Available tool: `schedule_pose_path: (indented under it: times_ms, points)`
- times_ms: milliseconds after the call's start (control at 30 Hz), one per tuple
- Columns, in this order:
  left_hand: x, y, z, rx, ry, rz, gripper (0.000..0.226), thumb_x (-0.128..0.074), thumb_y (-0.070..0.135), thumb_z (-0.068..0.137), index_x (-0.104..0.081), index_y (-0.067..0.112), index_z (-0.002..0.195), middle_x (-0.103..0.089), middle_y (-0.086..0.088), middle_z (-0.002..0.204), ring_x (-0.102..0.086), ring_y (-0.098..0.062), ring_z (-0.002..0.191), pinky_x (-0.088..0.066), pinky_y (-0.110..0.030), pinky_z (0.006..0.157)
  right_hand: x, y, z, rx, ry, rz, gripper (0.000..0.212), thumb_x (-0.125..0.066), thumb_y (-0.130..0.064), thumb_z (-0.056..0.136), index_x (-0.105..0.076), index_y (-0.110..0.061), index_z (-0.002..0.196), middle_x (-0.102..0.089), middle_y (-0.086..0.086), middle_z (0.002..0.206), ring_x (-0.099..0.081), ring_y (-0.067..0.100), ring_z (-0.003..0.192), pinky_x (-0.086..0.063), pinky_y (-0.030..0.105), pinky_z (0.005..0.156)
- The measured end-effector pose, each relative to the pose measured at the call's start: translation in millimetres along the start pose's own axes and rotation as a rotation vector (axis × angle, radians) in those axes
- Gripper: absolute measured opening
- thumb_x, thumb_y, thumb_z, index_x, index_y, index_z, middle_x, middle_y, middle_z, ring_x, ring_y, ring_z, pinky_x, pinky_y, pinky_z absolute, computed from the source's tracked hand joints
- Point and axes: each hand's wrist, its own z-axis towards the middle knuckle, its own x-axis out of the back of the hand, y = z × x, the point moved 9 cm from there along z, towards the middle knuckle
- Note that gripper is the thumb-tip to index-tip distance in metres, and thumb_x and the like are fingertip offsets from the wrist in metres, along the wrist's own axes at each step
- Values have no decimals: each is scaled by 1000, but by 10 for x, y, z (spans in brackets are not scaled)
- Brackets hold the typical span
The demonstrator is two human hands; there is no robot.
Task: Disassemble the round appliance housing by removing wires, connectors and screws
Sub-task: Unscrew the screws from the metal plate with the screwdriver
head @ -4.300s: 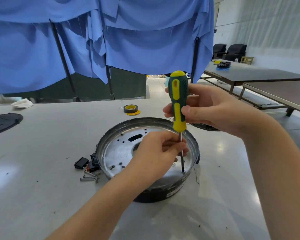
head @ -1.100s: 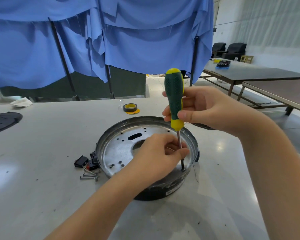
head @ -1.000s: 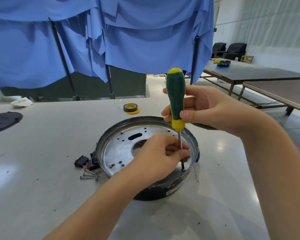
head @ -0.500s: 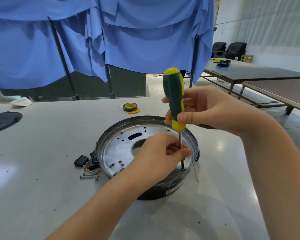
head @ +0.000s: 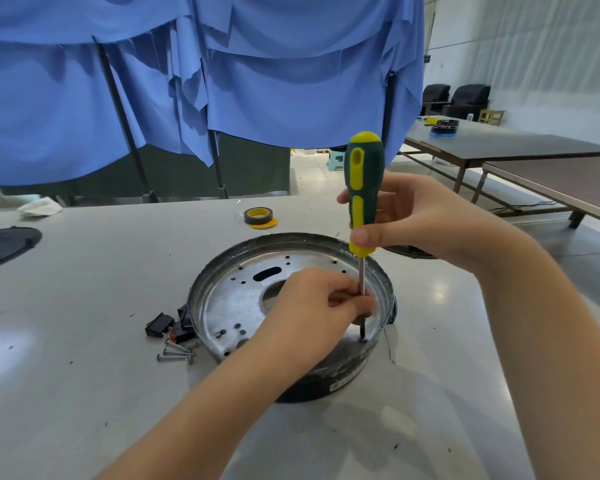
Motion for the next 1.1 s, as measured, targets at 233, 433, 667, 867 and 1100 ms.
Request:
schedule_pose_path:
  times_ms: [233,433,667,867,1100]
  points:
    - [17,5,13,-18,9,80,2,-71,29,84,-69,28,84,-73,8,80,-69,-2,76,-57,-28,81,-106,-9,-9,24,-97,140,51,-63,0,83,-49,-10,131,-74,11,102,-71,23,98,-55,24,78]
    - [-52,9,0,1,-73,-45,19,-64,12,89,-65,29,81,-75,8,81,-71,-3,77,-55,-18,78,-158,3,-29,18,-189,182,48,-59,0,87,-50,-18,130,-72,9,106,-67,23,105,-54,26,84]
    - [39,-8,15,13,42,38,10,-77,21,78,-69,24,72,-73,4,71,-70,-10,69,-57,-36,80,-90,26,24,-13,-48,-30,54,-83,-28,57,-68,-17,108,-71,6,102,-70,22,91,-56,30,82]
    - [0,-8,8,4,-5,68,7,-69,28,86,-66,32,81,-74,8,82,-69,-3,79,-56,-31,84,-149,-22,-20,10,-130,64,47,-67,-5,78,-56,-7,123,-72,13,104,-70,26,98,-56,28,84]
    - [-33,5,-1,16,-47,-25,20,-63,11,90,-65,27,78,-75,7,79,-71,-4,75,-56,-24,80,-211,-4,-45,-11,-222,107,45,-62,-1,85,-55,-17,126,-72,7,107,-67,22,105,-54,26,86]
